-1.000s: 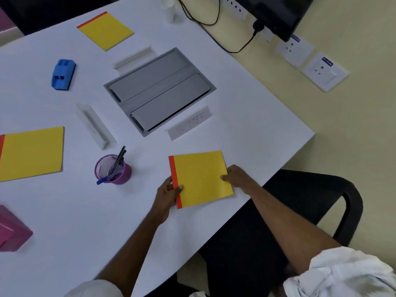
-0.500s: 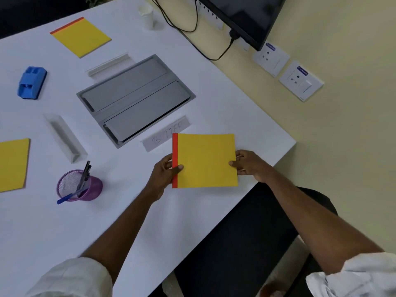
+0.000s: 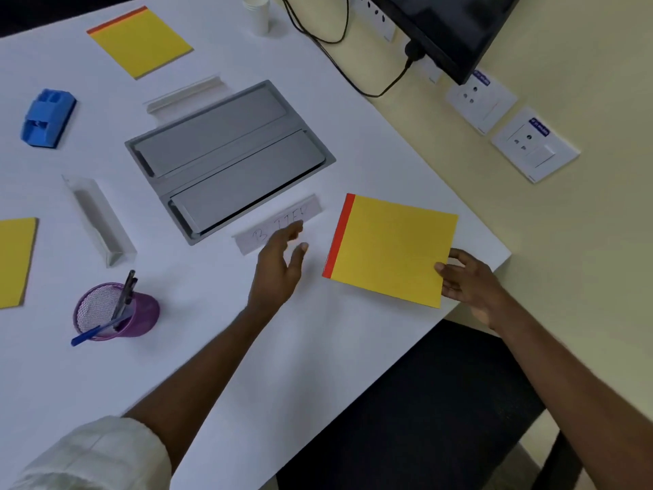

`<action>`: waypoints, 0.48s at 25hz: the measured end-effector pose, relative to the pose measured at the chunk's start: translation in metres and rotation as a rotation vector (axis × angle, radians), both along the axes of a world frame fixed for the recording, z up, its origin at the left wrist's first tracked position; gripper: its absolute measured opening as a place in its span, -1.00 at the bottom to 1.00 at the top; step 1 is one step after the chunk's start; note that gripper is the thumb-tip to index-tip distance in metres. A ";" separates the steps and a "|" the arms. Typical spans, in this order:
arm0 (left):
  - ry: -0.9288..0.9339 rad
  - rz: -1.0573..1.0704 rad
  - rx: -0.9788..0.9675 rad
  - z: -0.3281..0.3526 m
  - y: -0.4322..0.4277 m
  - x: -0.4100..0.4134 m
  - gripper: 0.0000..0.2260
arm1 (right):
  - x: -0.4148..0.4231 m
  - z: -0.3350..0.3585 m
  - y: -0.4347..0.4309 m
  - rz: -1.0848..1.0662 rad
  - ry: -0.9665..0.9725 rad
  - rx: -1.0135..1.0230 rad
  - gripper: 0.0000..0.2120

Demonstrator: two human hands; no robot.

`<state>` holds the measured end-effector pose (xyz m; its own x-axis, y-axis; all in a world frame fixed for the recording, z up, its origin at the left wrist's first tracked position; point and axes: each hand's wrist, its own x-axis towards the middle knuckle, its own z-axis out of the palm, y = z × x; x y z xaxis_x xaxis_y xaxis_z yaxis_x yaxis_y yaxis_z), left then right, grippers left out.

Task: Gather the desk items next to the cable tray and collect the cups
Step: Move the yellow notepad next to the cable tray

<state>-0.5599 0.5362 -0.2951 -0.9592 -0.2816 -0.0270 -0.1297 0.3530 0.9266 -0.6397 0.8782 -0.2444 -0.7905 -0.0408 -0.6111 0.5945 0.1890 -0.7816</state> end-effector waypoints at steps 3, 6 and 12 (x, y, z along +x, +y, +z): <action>-0.041 0.119 -0.252 -0.007 -0.059 0.002 -0.57 | -0.003 -0.005 -0.010 -0.072 -0.019 -0.059 -0.76; -0.148 0.074 -0.556 -0.022 -0.124 -0.015 -0.54 | -0.012 -0.012 -0.029 -0.132 -0.029 -0.111 -0.73; -0.269 -0.086 -0.731 -0.069 -0.184 -0.081 -0.50 | -0.063 -0.016 -0.074 -0.195 -0.009 -0.267 -0.71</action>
<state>-0.6410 0.3523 -0.3639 -0.9652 -0.2423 -0.0982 -0.2613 0.8806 0.3953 -0.7029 0.8039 -0.2604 -0.7937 -0.0493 -0.6062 0.6065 -0.1398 -0.7827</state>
